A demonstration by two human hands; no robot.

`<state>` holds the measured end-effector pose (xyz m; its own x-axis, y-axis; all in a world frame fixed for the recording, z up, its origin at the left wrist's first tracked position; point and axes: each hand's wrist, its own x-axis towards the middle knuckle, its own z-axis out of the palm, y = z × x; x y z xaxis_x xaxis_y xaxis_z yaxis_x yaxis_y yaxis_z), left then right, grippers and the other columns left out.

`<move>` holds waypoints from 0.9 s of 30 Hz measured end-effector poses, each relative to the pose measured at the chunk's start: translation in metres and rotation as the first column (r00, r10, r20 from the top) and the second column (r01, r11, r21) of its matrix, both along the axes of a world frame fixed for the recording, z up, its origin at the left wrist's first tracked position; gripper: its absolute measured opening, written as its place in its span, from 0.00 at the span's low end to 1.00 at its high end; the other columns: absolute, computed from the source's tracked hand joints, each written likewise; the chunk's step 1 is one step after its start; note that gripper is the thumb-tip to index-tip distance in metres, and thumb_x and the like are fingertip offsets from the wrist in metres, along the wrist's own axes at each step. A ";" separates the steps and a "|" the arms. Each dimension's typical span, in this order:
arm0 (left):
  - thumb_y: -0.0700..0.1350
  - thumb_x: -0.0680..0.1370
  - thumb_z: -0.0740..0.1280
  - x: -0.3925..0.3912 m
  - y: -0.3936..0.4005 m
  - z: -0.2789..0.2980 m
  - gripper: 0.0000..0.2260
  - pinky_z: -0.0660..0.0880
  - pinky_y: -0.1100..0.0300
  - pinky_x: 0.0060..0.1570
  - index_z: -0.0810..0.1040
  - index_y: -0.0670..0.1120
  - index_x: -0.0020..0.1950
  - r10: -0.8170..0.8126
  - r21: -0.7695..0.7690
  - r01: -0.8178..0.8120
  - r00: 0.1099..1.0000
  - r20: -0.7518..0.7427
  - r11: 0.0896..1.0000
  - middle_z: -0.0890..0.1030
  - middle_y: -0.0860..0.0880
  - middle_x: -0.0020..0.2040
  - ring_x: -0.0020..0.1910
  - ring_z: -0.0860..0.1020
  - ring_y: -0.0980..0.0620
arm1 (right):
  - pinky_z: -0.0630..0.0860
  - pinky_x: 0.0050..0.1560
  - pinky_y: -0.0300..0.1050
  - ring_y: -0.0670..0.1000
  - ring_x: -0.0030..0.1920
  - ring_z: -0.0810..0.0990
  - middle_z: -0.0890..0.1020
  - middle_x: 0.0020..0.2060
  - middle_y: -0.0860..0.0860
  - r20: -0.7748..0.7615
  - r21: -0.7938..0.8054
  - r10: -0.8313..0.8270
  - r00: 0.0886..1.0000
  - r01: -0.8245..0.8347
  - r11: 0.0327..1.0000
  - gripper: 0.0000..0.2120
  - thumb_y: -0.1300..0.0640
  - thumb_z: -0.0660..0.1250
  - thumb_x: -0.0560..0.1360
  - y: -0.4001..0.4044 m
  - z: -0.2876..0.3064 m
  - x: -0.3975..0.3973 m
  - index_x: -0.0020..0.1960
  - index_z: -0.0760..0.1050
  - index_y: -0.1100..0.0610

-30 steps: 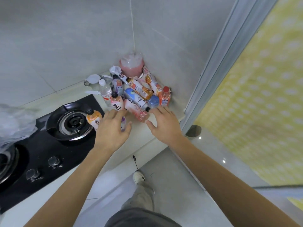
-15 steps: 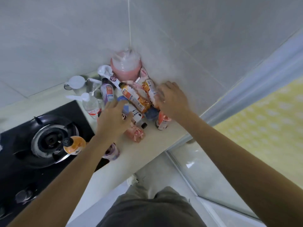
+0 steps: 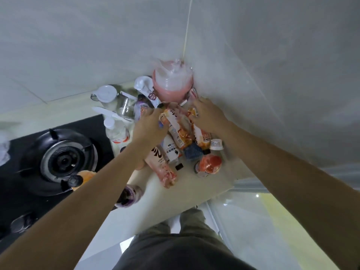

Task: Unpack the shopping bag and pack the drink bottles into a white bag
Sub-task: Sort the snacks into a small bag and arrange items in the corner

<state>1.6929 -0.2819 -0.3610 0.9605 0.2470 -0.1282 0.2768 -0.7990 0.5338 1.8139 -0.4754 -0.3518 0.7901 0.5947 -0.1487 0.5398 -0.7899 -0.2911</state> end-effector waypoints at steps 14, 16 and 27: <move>0.46 0.78 0.66 0.106 0.034 -0.054 0.26 0.73 0.46 0.52 0.64 0.49 0.75 0.434 -0.085 -0.437 0.899 -0.051 0.895 0.67 0.39 0.68 0.60 0.74 0.38 | 0.76 0.63 0.59 0.61 0.63 0.73 0.74 0.62 0.58 0.102 -0.034 0.010 0.995 -0.006 0.999 0.16 0.47 0.63 0.79 0.056 -0.098 0.059 0.59 0.76 0.57; 0.45 0.76 0.68 0.115 0.038 -0.052 0.30 0.70 0.49 0.45 0.62 0.53 0.76 0.481 -0.103 -0.486 0.874 -0.072 0.868 0.66 0.40 0.70 0.55 0.75 0.41 | 0.76 0.64 0.58 0.61 0.65 0.73 0.73 0.62 0.58 0.120 -0.057 0.005 0.993 0.002 0.998 0.18 0.46 0.64 0.79 0.057 -0.101 0.062 0.61 0.76 0.57; 0.50 0.78 0.69 0.136 0.054 -0.057 0.21 0.76 0.49 0.44 0.67 0.50 0.69 0.557 -0.232 -0.541 0.830 0.005 0.808 0.79 0.47 0.60 0.52 0.79 0.47 | 0.76 0.62 0.55 0.61 0.68 0.73 0.75 0.67 0.59 0.082 -0.092 -0.068 0.994 0.076 0.993 0.20 0.50 0.70 0.78 0.051 -0.109 0.073 0.65 0.75 0.58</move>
<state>1.8285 -0.2281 -0.4183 0.6811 0.7105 -0.1771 0.5907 -0.3902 0.7063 1.8870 -0.4239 -0.4611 0.8417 0.5221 -0.1376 0.4988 -0.8495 -0.1718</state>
